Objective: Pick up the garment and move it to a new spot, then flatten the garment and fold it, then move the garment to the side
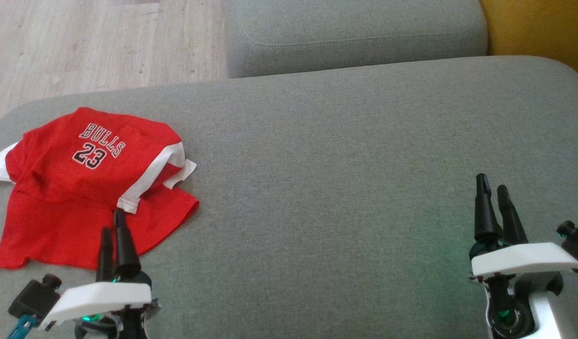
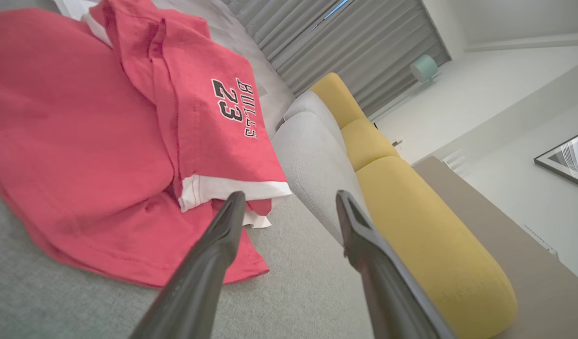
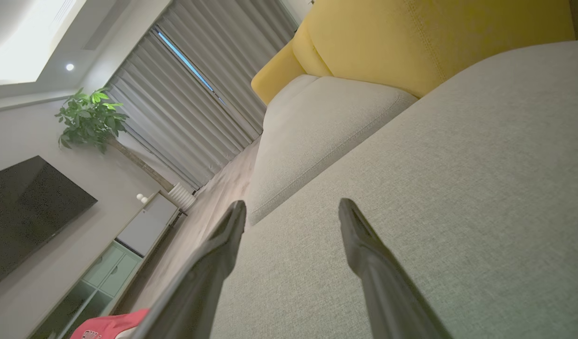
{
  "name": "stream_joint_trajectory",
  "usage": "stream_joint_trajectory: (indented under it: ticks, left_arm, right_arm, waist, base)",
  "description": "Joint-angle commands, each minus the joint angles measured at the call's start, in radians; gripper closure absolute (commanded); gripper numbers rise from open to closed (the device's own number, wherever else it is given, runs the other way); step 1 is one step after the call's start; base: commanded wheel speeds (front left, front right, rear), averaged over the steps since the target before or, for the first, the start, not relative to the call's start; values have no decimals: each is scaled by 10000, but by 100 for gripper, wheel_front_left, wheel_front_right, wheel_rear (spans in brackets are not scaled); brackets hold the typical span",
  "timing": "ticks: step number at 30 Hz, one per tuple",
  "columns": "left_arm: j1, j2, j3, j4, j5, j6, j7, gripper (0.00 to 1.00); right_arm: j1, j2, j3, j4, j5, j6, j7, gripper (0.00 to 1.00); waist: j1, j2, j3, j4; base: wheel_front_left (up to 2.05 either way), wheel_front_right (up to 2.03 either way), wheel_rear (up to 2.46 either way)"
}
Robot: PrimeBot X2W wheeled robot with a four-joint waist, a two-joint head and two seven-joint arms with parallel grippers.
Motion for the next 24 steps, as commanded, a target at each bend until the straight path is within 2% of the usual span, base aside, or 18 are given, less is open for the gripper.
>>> stream_joint_trajectory:
  ticks: [1,9,24]
  left_arm:
    - [-315,96,15,-417,363,-14,-156,0]
    - [-318,102,-328,-373,1677,-50,-391,0]
    - [-344,114,-860,-346,4121,145,-803,0]
  right_arm:
    - [-459,-55,171,-467,-410,31,-158,0]
    - [-435,-59,325,-451,-1639,34,-396,0]
    - [-410,-66,572,-475,-3653,38,-813,0]
  waist:
    - [-1,0,-1,-8]
    - [-1,0,1,-60]
    - [-1,0,57,-91]
  base:
    - [0,0,0]
    - [0,0,0]
    - [0,0,0]
